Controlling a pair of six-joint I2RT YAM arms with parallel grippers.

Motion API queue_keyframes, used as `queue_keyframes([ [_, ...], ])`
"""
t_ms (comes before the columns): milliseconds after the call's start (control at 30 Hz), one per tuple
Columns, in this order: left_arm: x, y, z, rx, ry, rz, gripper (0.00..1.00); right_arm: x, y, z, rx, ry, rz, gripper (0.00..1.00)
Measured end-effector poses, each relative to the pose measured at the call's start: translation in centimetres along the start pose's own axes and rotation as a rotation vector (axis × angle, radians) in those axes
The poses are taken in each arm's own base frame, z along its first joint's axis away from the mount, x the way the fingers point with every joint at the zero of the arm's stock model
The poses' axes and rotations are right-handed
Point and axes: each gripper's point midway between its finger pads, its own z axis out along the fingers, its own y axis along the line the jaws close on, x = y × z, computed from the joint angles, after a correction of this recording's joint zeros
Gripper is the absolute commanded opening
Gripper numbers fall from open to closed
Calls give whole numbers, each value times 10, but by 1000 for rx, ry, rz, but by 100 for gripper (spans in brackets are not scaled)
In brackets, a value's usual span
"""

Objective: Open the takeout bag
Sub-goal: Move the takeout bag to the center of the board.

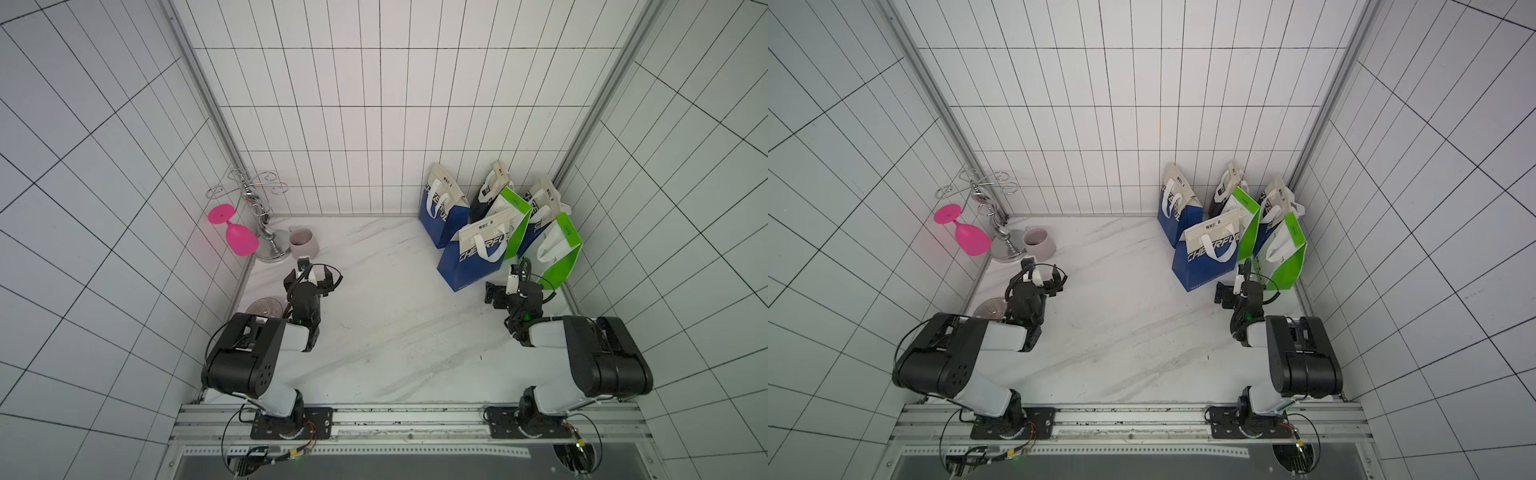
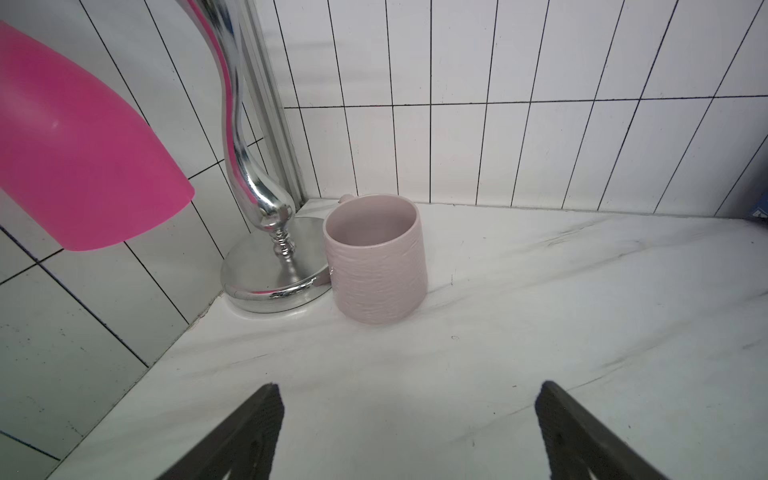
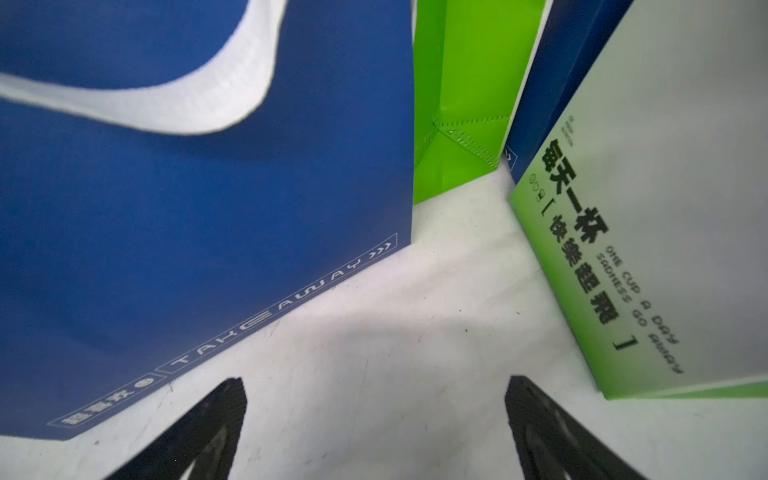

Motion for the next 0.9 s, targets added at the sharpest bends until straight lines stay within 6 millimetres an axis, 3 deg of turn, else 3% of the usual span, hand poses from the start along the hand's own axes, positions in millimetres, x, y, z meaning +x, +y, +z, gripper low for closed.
queue_keyframes([
  [900, 0, 1, 1, 2, 0, -1, 98, 0, 0, 0, 0, 0, 0, 99],
])
